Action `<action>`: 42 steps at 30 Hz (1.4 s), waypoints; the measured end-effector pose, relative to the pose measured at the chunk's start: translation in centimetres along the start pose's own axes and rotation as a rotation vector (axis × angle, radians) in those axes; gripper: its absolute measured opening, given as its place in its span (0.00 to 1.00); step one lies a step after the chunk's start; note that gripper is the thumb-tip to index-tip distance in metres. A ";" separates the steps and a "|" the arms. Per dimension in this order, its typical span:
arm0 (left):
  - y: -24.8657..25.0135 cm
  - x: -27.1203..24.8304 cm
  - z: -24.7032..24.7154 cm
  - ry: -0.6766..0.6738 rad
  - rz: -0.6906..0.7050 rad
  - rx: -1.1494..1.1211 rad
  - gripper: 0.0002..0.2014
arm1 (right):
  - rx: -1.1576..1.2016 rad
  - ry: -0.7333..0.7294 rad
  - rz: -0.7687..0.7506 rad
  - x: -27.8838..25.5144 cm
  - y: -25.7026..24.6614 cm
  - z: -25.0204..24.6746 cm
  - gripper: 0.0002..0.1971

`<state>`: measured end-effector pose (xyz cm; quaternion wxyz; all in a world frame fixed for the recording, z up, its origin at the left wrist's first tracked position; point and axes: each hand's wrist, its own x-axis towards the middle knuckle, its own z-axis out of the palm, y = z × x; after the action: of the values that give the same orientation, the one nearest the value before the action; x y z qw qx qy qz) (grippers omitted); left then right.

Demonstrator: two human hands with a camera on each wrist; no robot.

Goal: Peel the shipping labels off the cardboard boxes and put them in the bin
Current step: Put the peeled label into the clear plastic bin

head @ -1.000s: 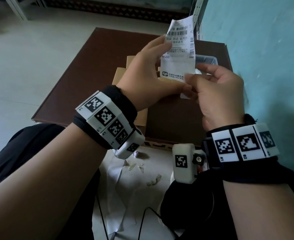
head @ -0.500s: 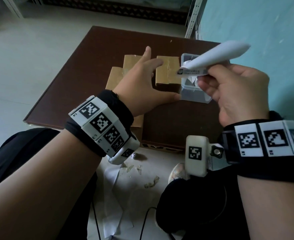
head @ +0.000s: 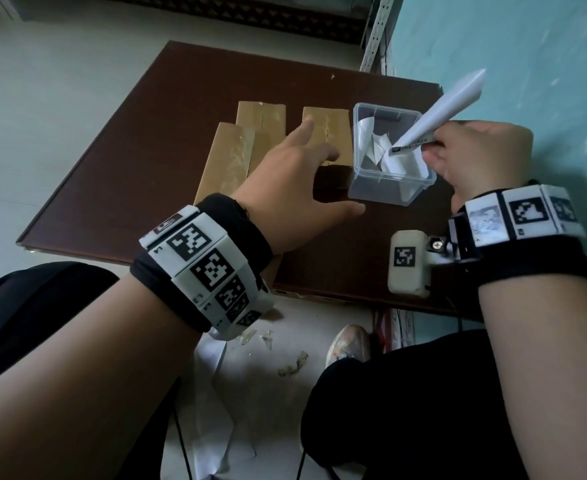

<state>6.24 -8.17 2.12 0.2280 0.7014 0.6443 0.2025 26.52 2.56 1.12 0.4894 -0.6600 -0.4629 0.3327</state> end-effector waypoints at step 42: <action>2.5 -1.8 5.6 -0.337 0.054 0.150 0.38 | -0.410 0.122 -0.270 3.0 1.1 0.3 0.24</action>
<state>11.37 -10.41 -0.99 0.2742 0.7575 0.5911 0.0400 27.59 5.38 0.00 0.4123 -0.6965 -0.5742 0.1231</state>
